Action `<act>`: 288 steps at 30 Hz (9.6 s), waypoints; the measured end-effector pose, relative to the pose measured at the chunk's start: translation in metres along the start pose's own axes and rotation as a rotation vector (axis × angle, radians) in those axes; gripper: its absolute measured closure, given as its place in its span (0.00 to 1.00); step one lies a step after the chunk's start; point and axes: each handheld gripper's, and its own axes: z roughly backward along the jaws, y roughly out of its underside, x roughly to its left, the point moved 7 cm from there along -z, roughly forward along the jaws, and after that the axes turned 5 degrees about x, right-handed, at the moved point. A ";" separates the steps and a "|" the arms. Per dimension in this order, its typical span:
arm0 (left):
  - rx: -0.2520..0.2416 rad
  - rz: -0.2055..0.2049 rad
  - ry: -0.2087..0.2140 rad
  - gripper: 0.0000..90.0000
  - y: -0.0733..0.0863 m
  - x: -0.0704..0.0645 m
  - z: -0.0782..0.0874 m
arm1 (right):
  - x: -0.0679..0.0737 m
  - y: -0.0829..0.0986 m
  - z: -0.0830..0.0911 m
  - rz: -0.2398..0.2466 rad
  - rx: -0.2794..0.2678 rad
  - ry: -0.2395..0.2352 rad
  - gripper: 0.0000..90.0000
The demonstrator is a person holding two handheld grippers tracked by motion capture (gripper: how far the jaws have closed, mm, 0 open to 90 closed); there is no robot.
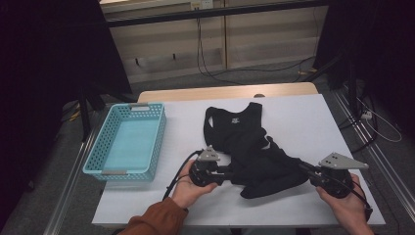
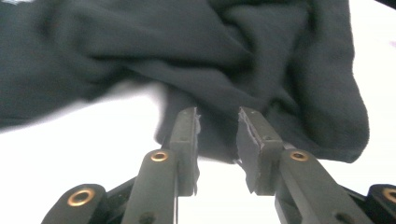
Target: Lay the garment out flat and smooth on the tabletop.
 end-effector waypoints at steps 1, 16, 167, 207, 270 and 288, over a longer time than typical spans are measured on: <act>0.009 -0.018 0.016 0.79 -0.001 -0.006 -0.004 | 0.002 0.000 0.000 0.009 0.005 -0.004 0.91; 0.078 -0.169 0.036 0.57 0.004 -0.040 -0.033 | 0.017 -0.002 -0.009 0.031 0.012 -0.065 0.73; 0.093 -0.025 -0.099 0.69 0.060 -0.018 0.039 | 0.094 -0.002 -0.026 0.244 0.124 -0.382 0.58; 0.174 -0.126 -0.061 1.00 0.073 -0.034 0.038 | 0.151 0.044 0.003 0.268 0.244 -0.467 0.89; 0.146 0.086 -0.179 1.00 0.099 0.019 0.088 | 0.072 0.023 -0.014 0.201 0.234 -0.234 0.54; 0.138 -0.011 -0.190 0.65 0.088 0.014 0.065 | 0.050 0.036 -0.009 0.210 0.296 -0.221 0.97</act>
